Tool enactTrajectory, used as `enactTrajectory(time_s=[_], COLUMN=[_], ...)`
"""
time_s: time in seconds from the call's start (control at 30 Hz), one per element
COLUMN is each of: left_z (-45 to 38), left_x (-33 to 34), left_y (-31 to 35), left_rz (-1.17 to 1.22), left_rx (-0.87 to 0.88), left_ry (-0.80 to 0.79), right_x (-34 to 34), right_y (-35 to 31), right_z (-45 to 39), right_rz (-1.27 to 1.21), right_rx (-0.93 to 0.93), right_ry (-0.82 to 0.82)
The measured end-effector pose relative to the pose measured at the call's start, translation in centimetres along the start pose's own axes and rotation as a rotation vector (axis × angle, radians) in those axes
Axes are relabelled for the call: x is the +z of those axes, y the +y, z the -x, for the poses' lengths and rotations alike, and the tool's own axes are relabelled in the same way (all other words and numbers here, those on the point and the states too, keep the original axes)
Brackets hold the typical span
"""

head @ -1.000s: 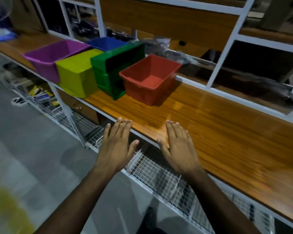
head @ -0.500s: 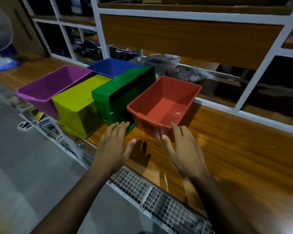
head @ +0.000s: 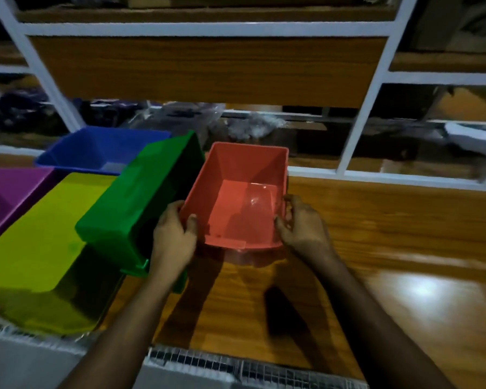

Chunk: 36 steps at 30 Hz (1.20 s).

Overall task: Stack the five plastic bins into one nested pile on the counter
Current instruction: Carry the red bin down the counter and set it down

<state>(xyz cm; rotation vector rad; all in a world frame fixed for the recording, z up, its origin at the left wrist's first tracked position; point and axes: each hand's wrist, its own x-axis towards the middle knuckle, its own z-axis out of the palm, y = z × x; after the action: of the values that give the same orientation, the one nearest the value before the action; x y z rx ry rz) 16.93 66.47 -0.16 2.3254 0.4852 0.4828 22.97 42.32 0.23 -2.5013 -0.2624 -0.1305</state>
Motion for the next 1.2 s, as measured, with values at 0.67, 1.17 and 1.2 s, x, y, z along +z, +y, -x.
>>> enactTrajectory(time_s=[0.67,1.17,1.2], left_z=[-9.0,-4.8,-4.7], left_x=[2.0,0.3,0.1], left_y=[0.9,2.4,2.6], left_rz=[0.583,0.783,0.767], left_rx=[-0.449,-0.41,-0.395], left_ry=[-0.189,-0.442,-0.454], right_x=[1.2,-2.3,-2.8], right_y=[-0.4,0.8,0.4], right_z=[-4.2,0.7,1.2], right_rz=[-0.807,-0.937,-0.945], right_rx=[0.404,0.537,0.552], right_ry=[-0.018,0.044,0.063])
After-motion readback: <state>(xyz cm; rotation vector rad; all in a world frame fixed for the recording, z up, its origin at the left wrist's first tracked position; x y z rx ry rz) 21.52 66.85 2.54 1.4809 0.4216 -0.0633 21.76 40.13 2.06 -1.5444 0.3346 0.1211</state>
